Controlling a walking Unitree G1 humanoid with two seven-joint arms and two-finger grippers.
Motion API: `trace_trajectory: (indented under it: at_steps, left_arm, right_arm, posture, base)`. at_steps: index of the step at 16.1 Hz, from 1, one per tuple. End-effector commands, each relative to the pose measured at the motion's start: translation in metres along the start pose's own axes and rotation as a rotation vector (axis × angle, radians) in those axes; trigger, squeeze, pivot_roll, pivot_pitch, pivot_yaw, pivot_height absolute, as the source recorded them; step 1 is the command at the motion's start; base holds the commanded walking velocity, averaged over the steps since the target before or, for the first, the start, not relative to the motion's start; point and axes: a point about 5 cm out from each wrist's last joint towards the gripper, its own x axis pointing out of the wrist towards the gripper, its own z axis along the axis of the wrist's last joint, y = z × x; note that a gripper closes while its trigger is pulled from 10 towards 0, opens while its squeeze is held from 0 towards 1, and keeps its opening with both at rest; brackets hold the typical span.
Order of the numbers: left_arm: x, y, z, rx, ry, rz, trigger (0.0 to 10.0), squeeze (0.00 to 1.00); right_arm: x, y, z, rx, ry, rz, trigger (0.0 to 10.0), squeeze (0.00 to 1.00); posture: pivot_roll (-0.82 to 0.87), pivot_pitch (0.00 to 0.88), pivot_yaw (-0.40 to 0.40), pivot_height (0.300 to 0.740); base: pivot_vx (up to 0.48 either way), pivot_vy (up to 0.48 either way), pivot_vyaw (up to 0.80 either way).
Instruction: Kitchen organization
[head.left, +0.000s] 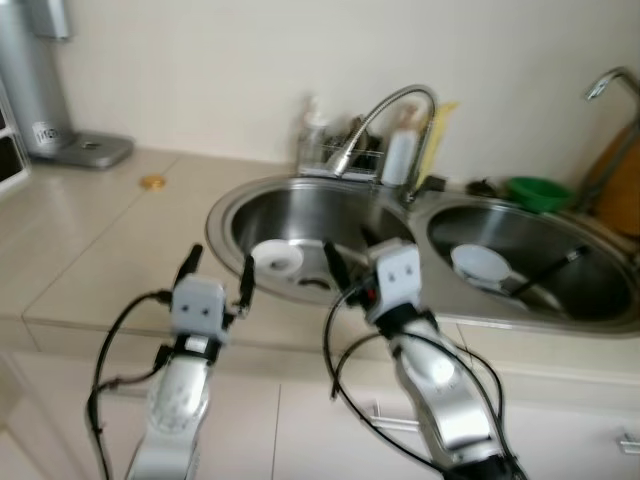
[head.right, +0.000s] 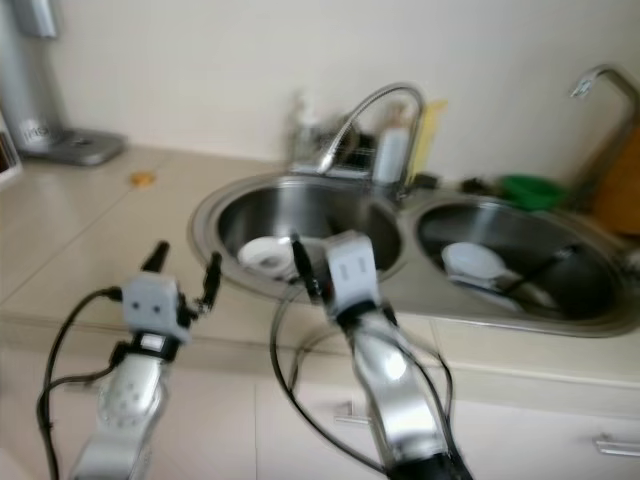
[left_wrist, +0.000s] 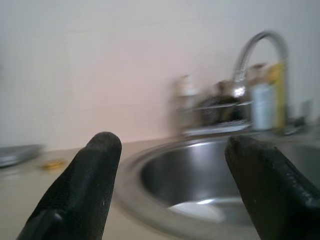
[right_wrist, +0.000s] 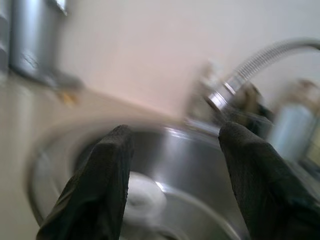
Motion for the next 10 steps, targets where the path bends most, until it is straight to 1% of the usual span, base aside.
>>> trace_trajectory:
  at_steps: [1, 4, 8, 10]
  left_arm:
    - [0.0027, -0.0042, 0.0051, -0.002, -0.029, -0.017, 10.0, 0.00]
    - [0.0030, -0.0034, 0.0044, 0.011, -0.025, -0.028, 10.0, 0.00]
    - [0.0029, -0.0055, 0.0037, 0.019, -0.019, -0.033, 10.0, 0.00]
    - [0.0028, -0.0063, 0.0044, 0.030, -0.024, -0.039, 10.0, 0.00]
  right_arm:
    - [0.0007, -0.0044, 0.0065, -0.010, -0.023, -0.011, 10.0, 0.00]
    - [-0.0042, -0.0036, 0.0098, -0.056, -0.052, 0.012, 10.0, 0.00]
    - [-0.0068, -0.0041, 0.0088, -0.090, -0.071, 0.019, 10.0, 0.00]
    - [-0.0076, -0.0041, 0.0080, -0.090, -0.073, 0.017, 10.0, 0.00]
  posture:
    - [0.13, 0.000, -0.105, 0.740]
    - [0.13, 0.000, -0.103, 0.740]
    - [0.13, 0.000, -0.105, 0.740]
    - [0.13, 0.000, -0.106, 0.740]
  base:
    - [0.000, 0.000, -0.80]
    - [0.000, 0.000, -0.80]
    - [0.000, 0.000, -0.80]
    - [0.000, 0.000, -0.80]
